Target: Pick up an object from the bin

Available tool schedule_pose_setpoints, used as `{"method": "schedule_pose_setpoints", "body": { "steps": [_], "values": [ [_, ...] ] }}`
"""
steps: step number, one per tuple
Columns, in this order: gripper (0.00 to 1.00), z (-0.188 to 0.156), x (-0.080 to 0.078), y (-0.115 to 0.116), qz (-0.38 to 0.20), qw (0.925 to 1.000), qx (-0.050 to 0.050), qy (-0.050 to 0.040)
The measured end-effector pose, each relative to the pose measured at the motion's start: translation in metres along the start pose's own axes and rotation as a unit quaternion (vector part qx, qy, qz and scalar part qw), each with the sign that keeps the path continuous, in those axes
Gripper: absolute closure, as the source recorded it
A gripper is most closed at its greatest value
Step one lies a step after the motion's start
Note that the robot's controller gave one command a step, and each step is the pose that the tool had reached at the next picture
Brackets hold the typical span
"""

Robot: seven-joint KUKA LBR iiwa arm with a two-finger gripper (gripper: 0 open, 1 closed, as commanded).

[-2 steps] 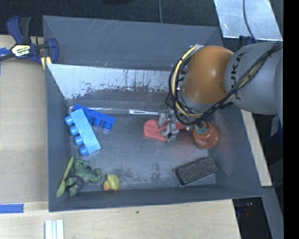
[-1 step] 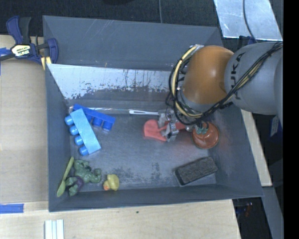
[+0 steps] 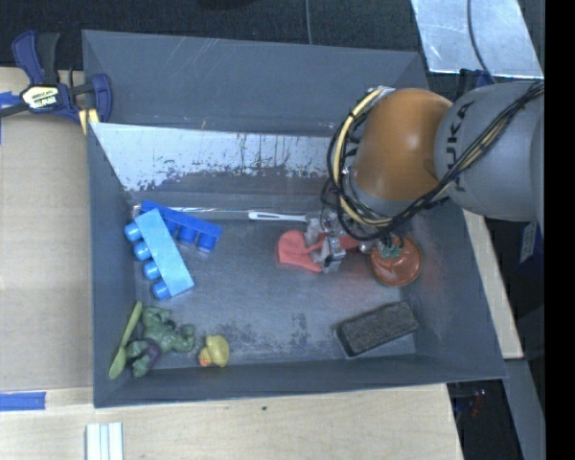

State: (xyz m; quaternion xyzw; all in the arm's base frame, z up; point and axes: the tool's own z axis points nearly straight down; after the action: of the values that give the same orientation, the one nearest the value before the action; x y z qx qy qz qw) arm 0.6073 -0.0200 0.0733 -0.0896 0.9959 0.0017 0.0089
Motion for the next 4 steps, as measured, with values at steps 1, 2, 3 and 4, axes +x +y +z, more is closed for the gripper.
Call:
{"method": "schedule_pose_setpoints", "body": {
  "steps": [1, 2, 3, 4],
  "values": [
    [1.00, 0.001, -0.002, -0.012, 0.010, 0.9999, 0.000, -0.0033],
    [1.00, 0.001, -0.002, -0.012, 0.011, 0.9999, 0.000, -0.0036],
    [1.00, 0.000, 0.013, -0.020, -0.059, 0.9982, 0.001, -0.0071],
    [1.00, 0.001, 0.013, -0.013, -0.018, 0.9998, 0.002, -0.0067]
  ]
}}
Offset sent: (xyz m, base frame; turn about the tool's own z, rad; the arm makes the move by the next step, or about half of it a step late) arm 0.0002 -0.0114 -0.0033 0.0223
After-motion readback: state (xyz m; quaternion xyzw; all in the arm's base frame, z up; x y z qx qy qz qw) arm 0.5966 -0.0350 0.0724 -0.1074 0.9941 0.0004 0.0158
